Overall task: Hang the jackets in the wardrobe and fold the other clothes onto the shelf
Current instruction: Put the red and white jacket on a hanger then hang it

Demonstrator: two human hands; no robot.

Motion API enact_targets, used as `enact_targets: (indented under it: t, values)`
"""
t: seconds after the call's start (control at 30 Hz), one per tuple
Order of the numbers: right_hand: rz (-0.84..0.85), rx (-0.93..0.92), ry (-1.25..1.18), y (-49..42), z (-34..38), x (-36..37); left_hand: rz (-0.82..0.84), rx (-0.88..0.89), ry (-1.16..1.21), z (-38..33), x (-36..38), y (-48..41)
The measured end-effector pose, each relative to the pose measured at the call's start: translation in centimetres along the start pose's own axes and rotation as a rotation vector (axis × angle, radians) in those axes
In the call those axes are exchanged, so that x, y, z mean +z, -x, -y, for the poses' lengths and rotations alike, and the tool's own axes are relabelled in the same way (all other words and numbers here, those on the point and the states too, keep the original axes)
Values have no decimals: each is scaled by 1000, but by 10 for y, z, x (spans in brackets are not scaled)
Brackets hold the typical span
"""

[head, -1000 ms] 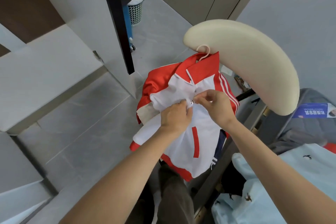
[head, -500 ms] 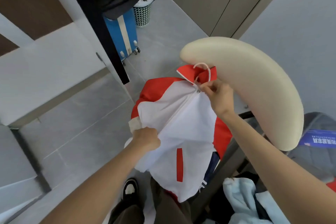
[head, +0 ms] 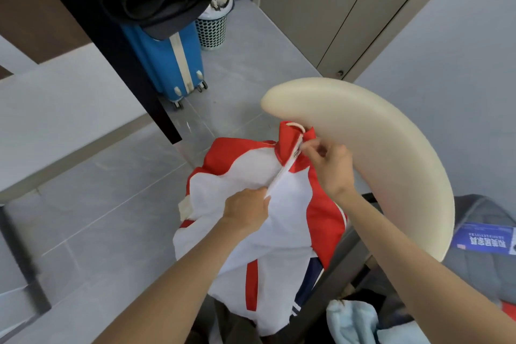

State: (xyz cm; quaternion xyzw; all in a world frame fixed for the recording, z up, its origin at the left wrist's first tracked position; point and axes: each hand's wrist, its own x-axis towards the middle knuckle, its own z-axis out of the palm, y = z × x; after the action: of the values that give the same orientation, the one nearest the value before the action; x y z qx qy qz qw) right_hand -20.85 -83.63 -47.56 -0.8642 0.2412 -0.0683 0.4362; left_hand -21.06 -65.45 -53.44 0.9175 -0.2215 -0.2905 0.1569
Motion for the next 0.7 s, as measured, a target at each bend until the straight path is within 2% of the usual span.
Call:
enact_targets:
  t: [0.07, 0.17, 0.23, 0.33, 0.53, 0.63, 0.7]
  values:
    - [-71, 37, -54, -14, 3, -1, 52, -41, 44, 11, 4, 6]
    - [63, -36, 10, -15, 3, 11, 160, -102, 18, 26, 4, 8]
    - [83, -92, 53, -14, 2, 22, 197, -105, -14, 32, 4, 8]
    - [20, -89, 138, -22, -3, 30, 129, -113, -10, 34, 5, 10]
    - [197, 13, 313, -35, -7, 43, 119, -116, 21, 32, 9, 18]
    - [162, -101, 410, -23, 0, 35, 144, -130, 20, 34, 3, 24]
    - [137, -218, 374, -13, 14, 25, 147, -138, 43, 35, -7, 29]
